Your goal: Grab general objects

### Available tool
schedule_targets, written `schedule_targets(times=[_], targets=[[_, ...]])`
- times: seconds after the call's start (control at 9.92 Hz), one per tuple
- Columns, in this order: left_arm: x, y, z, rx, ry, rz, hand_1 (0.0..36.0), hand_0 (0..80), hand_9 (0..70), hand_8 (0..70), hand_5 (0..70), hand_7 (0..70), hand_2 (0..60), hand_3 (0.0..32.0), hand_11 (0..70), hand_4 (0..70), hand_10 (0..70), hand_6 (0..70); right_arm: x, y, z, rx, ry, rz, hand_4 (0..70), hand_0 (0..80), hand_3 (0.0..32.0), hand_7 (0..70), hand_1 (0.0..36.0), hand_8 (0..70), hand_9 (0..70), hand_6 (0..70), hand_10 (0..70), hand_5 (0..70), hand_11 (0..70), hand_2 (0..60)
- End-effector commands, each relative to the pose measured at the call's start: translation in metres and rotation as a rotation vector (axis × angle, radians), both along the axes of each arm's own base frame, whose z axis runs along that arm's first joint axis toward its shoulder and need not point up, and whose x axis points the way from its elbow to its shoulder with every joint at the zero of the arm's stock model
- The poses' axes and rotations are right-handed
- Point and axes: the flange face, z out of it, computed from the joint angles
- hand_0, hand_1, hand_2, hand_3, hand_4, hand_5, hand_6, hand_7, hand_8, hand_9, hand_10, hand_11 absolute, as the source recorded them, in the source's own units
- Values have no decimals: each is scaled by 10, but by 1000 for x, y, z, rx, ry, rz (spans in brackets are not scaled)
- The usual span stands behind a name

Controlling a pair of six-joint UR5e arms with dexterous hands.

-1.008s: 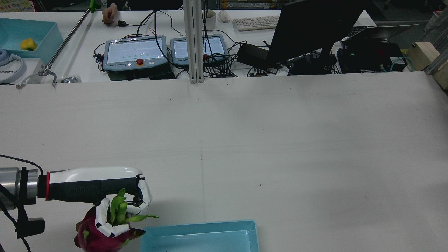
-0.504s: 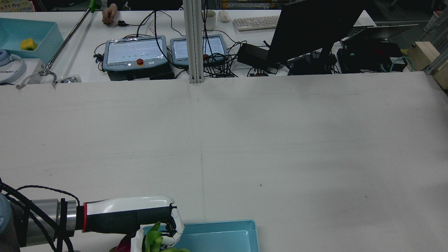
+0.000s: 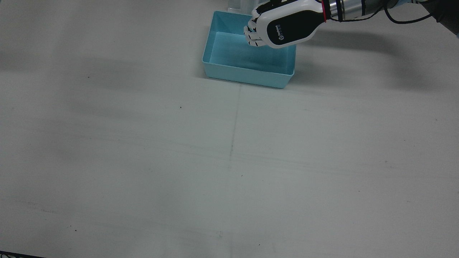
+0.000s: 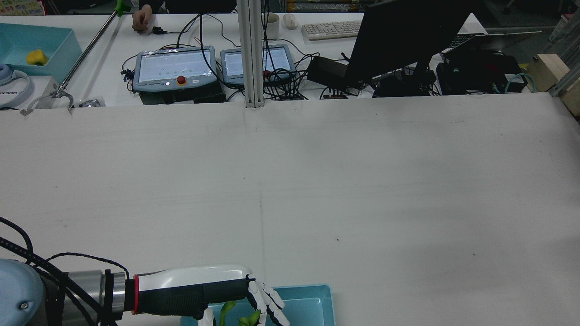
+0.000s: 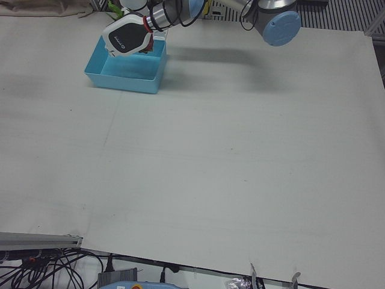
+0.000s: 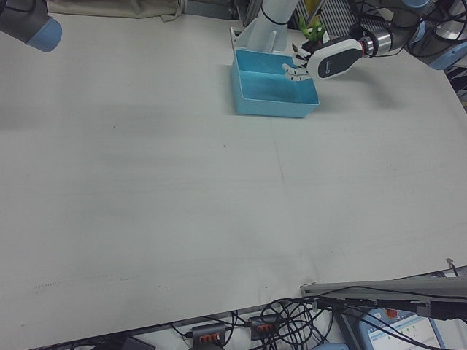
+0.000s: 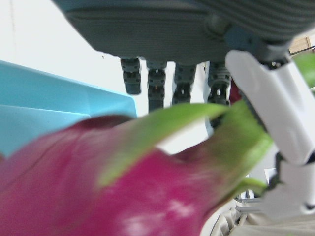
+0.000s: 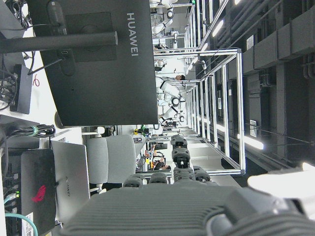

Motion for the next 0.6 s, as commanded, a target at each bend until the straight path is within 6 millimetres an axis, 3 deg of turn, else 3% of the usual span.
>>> schedule_targets(times=[0.0,0.1,0.3,0.4,0.5], targets=[[8,-3,1,2,15,2,224,541,0,0,0,0,0,48,0,0,0,0,0,0,0,0,0,0,0,0,0,0,0,0,0,0,0,0,0,0],[12,-5,1,5,24,2,191,515,0,0,0,0,0,60,0,0,0,0,0,0,0,0,0,0,0,0,0,0,0,0,0,0,0,0,0,0],[16,-13,4,5,27,-6,161,497,0,0,0,0,0,48,0,0,0,0,0,0,0,0,0,0,0,0,0,0,0,0,0,0,0,0,0,0],[-3,-41,8,1,16,-67,157,497,0,0,0,0,0,32,0,0,0,0,0,0,0,0,0,0,0,0,0,0,0,0,0,0,0,0,0,0],[-43,-88,10,8,8,-166,161,498,0,0,0,0,0,56,0,0,0,0,0,0,0,0,1,0,0,0,0,0,0,0,0,0,0,0,0,0]])
